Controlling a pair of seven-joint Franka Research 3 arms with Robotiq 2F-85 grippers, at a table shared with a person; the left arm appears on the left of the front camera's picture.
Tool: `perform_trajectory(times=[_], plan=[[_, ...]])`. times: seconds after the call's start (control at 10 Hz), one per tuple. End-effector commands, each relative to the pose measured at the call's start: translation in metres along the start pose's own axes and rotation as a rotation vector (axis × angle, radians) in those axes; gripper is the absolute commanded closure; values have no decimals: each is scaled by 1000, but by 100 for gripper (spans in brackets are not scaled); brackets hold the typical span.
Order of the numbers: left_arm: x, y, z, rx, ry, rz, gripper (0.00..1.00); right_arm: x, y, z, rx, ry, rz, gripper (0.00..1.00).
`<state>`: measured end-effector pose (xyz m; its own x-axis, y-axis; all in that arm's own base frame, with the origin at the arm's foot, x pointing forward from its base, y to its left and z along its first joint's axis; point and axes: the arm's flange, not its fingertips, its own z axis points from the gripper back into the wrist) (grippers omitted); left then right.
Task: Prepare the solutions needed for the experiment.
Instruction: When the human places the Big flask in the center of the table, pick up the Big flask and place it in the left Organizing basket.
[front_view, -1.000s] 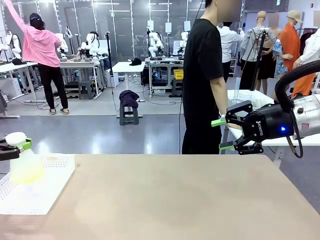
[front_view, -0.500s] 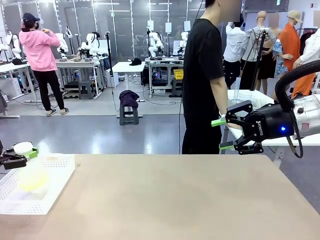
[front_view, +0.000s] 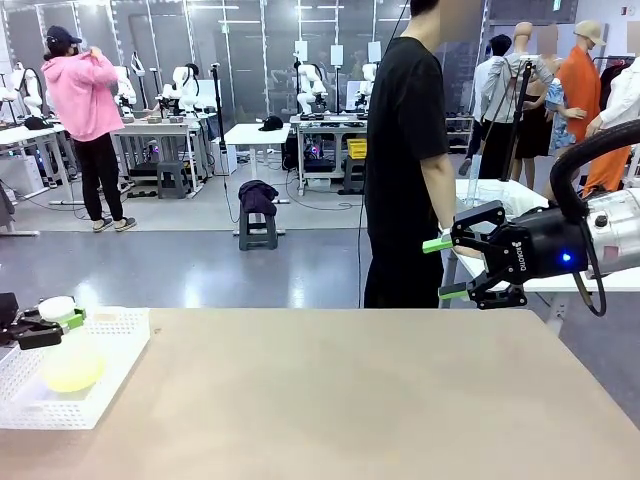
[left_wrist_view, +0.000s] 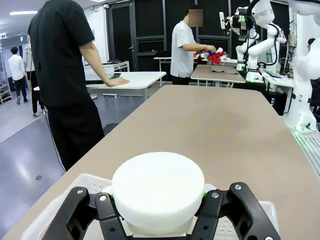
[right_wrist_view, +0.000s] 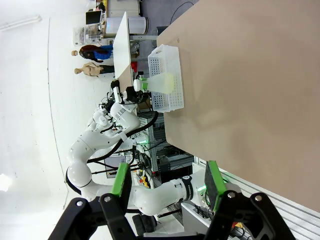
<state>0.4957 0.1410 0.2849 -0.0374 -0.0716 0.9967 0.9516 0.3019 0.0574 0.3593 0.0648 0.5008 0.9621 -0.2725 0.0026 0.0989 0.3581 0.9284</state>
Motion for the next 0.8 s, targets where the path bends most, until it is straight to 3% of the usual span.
perform_trajectory(times=[0.0, 0.1, 0.2, 0.3, 0.4, 0.7], plan=[[-2, 12, -5, 28, -11, 0, 95, -1, -1, -2, 10, -7, 2, 25], [-5, 12, -7, 29, -11, 5, 95, -1, -1, -2, 10, -7, 2, 25], [-6, 13, -9, 21, -20, 17, 72, -1, -1, -2, 10, -7, 2, 25], [-7, 13, -9, 16, -27, 16, 58, -1, -1, -2, 10, -7, 2, 25], [-6, 13, -9, 6, -27, 17, 52, -1, -1, -2, 10, -7, 2, 25], [-5, 12, -11, -14, 16, 35, 19, -1, -1, -2, 10, -7, 2, 25]])
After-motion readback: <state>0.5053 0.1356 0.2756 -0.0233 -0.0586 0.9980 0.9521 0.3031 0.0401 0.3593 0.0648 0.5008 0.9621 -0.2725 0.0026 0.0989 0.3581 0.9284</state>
